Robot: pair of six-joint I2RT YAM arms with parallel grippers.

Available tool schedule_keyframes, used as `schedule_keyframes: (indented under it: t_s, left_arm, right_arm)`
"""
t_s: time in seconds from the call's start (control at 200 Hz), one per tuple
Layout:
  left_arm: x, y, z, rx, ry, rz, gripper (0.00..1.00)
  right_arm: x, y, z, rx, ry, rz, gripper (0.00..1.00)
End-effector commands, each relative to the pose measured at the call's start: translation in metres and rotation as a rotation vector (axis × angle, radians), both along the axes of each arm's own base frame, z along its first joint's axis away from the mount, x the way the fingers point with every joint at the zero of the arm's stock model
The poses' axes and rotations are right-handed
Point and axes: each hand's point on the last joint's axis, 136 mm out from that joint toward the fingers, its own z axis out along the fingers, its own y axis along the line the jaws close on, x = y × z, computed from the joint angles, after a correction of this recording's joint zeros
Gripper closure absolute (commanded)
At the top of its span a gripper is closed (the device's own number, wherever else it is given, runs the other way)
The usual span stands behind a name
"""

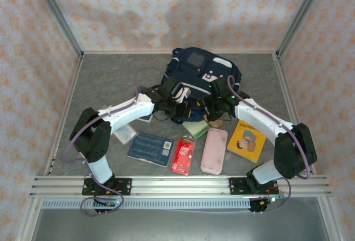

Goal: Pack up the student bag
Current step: Unzip the student bag at the top-center of the table.

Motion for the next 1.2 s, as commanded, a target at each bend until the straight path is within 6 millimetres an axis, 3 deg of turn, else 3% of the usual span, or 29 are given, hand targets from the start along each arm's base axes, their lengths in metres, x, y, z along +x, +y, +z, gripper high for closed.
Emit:
schedule_keyframes:
  t_s: [0.0,0.135,0.305,0.625,0.926,1.101,1.196]
  left_arm:
    - [0.0,-0.012,0.028,-0.066,-0.055,-0.037,1.0]
    - [-0.003,-0.011,0.028,-0.054,-0.056,-0.049,1.0]
    - [0.0,0.002,0.027,0.0,-0.069,-0.046,1.0]
    - [0.023,0.044,0.018,0.033,-0.047,0.062,1.0]
    - [0.039,0.07,0.01,0.053,-0.042,0.122,1.0]
    - [0.04,0.078,0.005,0.062,-0.031,0.137,1.0]
    - [0.039,0.073,0.002,0.032,-0.015,0.137,1.0]
  right_arm:
    - [0.007,0.001,-0.01,-0.012,-0.004,-0.03,0.45]
    - [0.018,0.0,-0.013,-0.068,-0.015,-0.005,0.56]
    - [0.027,-0.012,-0.016,-0.1,-0.032,-0.008,1.0]
    - [0.03,-0.047,-0.003,-0.208,-0.089,0.068,1.0]
    - [0.032,-0.063,-0.003,-0.253,-0.118,0.174,1.0]
    - [0.038,-0.077,0.005,-0.306,-0.139,0.218,1.0]
    - [0.042,-0.087,0.012,-0.38,-0.16,0.248,1.0]
